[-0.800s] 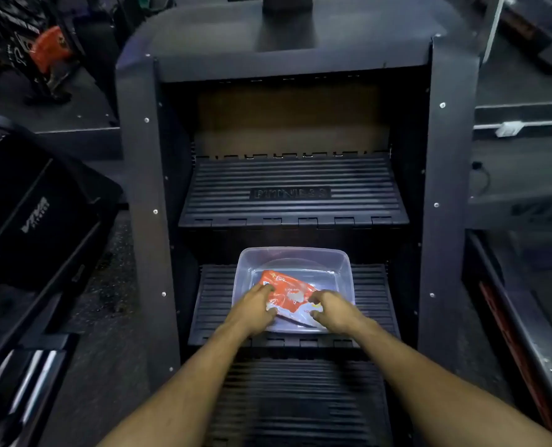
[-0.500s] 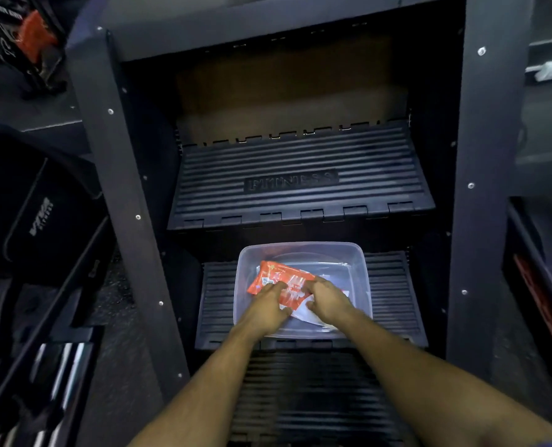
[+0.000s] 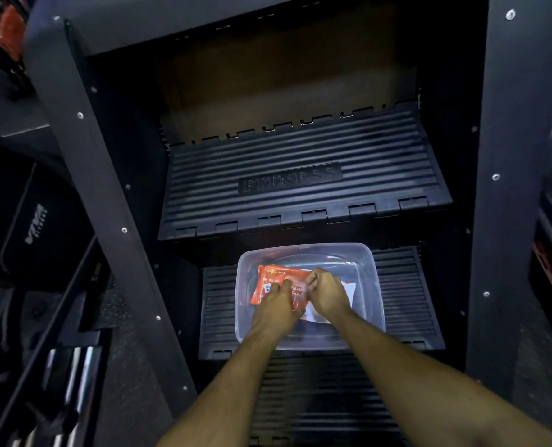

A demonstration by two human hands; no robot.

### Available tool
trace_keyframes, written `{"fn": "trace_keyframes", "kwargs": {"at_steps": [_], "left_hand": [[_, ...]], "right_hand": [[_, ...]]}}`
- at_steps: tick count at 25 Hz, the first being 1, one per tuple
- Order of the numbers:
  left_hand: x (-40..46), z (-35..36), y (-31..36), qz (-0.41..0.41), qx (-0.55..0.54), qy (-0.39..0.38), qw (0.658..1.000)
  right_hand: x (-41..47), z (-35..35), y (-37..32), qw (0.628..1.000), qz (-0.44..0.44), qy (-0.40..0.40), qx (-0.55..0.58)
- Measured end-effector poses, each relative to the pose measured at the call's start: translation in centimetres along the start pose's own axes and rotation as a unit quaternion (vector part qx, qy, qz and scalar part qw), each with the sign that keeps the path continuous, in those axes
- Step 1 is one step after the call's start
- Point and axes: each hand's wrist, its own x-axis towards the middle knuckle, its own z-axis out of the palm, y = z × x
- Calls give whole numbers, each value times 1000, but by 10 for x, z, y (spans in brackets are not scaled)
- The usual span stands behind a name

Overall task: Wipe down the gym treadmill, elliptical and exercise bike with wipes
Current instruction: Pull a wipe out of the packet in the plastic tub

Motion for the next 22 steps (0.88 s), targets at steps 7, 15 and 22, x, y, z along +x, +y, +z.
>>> {"fn": "trace_keyframes", "kwargs": {"at_steps": [7, 15, 22], "left_hand": [[7, -2, -11, 14, -47, -3, 999], [3, -1, -25, 46, -77, -18, 996], [-4, 1, -30, 55, -89, -28, 994]], "right_hand": [[3, 12, -4, 997, -4, -11, -81], [8, 9, -6, 982, -54, -45, -175], [5, -2, -3, 987, -90, -73, -112]]}}
